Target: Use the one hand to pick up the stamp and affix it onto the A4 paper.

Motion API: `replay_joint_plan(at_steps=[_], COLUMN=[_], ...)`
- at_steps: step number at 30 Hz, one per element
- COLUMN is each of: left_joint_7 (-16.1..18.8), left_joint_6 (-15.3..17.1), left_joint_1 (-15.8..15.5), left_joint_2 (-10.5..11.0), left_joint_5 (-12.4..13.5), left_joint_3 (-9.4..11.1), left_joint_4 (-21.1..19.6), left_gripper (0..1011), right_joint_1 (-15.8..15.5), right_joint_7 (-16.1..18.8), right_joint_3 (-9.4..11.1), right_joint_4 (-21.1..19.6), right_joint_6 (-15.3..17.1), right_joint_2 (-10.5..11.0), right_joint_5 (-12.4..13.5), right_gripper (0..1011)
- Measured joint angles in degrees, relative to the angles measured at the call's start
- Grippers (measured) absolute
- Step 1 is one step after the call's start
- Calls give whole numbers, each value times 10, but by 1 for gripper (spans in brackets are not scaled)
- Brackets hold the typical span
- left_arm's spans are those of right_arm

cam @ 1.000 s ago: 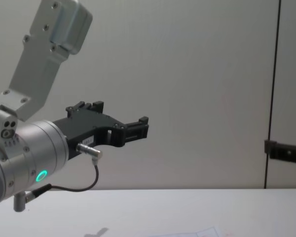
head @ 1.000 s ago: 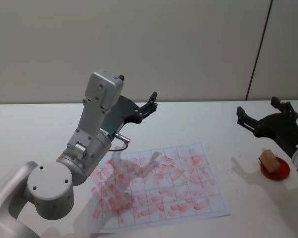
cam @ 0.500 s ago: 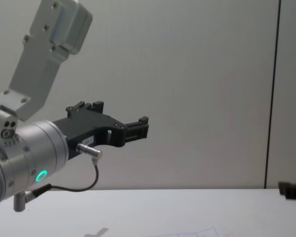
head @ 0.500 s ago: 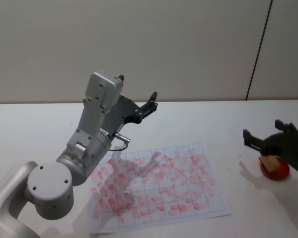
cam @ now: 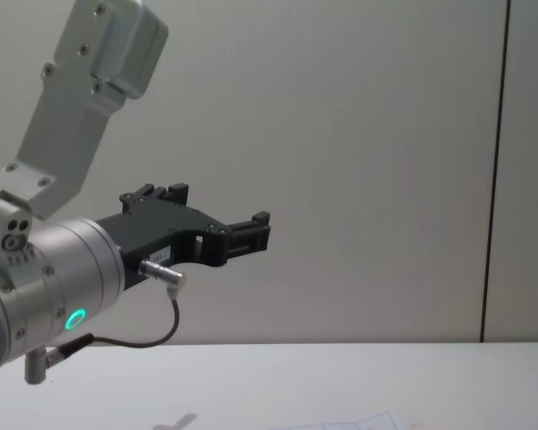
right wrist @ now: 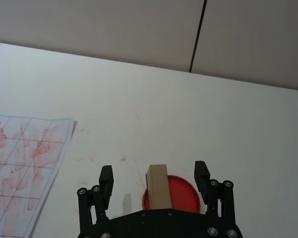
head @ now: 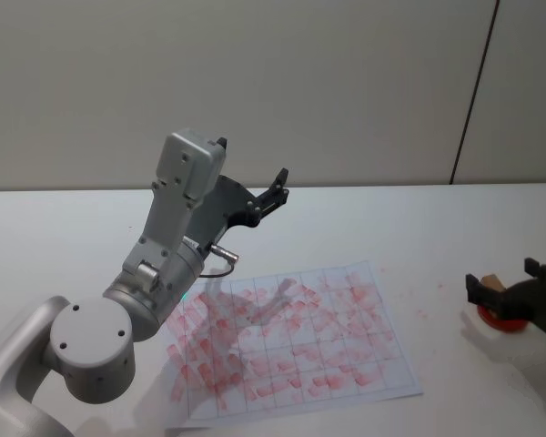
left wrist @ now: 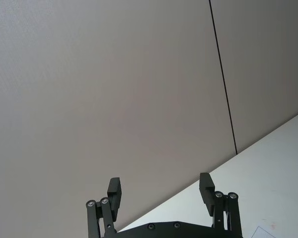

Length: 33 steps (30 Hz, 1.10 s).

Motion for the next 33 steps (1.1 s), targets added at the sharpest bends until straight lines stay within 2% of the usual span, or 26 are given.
replay_joint_plan(at_steps=[11, 14, 24, 33], left_joint_7=[0, 0, 0, 0], left_joint_6=[0, 0, 0, 0], left_joint_1=[0, 0, 0, 0], left_joint_2=[0, 0, 0, 0], left_joint_5=[0, 0, 0, 0], left_joint_3=[0, 0, 0, 0], left_joint_4=[0, 0, 0, 0], left_gripper=[1001, 1001, 1001, 1001], right_joint_1=[-11, -11, -2, 5], right_joint_7=[-11, -11, -7, -5], right_joint_3=[3, 3, -2, -6], right_joint_4=[9, 18, 42, 58], right_joint_6=[3, 1, -5, -12], right_joint_2=[1, -2, -11, -19], right_joint_5=[4, 4, -1, -9], right_gripper=[1001, 960, 704, 394])
